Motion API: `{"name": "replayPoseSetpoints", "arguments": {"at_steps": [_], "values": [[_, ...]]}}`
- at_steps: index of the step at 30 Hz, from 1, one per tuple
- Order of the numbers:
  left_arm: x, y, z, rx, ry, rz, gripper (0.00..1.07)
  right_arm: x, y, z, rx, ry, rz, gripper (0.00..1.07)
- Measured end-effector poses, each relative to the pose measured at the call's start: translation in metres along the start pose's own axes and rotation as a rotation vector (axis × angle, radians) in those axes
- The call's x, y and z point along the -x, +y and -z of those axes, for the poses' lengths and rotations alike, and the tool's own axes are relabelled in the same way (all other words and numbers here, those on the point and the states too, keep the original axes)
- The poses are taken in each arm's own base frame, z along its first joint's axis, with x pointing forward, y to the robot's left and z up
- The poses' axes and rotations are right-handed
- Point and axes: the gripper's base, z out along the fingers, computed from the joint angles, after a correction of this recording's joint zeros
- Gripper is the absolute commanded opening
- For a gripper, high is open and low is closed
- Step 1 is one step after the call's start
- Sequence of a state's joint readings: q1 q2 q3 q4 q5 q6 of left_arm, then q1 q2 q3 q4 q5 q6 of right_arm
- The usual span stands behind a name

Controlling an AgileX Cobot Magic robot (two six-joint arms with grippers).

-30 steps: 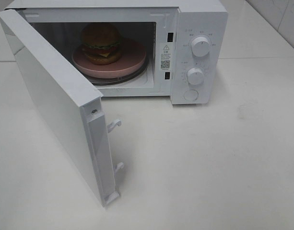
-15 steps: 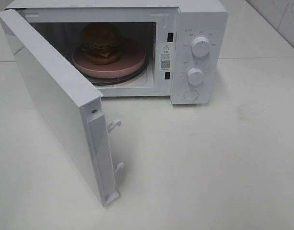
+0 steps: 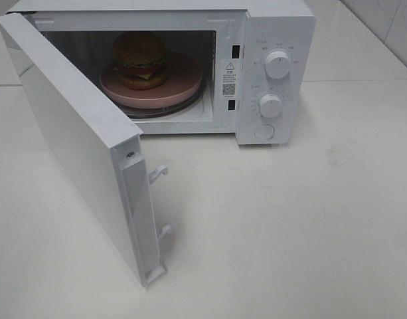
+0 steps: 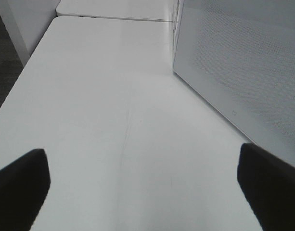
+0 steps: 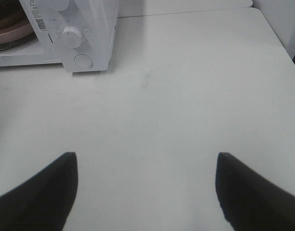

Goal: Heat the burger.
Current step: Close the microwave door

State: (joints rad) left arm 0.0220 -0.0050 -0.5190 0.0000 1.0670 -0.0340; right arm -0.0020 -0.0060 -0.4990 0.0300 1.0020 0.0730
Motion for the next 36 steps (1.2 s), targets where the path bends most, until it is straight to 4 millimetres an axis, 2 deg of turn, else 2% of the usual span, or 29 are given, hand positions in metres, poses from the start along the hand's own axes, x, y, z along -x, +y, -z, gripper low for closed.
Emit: {"name": "replayPoseSetpoints", "arguments": {"at_steps": [29, 33, 34, 35, 36], "values": [[0.0000, 0.0000, 0.0000, 0.000, 0.000, 0.000, 0.98, 0.0000, 0.0000, 0.0000, 0.000, 0.000, 0.000, 0.76], [0.0019, -0.0001, 0.0014, 0.000, -0.006, 0.000, 0.92, 0.0000, 0.0000, 0.0000, 0.000, 0.000, 0.000, 0.76], [0.0038, -0.0001, 0.0021, 0.000, -0.007, 0.000, 0.89, 0.0000, 0.0000, 0.0000, 0.000, 0.000, 0.000, 0.76], [0.0097, -0.0003, 0.0022, 0.000, -0.012, 0.000, 0.81, 0.0000, 0.0000, 0.0000, 0.000, 0.000, 0.000, 0.76], [0.0097, -0.0003, 0.0022, 0.000, -0.012, 0.000, 0.81, 0.0000, 0.0000, 0.0000, 0.000, 0.000, 0.000, 0.76]]}}
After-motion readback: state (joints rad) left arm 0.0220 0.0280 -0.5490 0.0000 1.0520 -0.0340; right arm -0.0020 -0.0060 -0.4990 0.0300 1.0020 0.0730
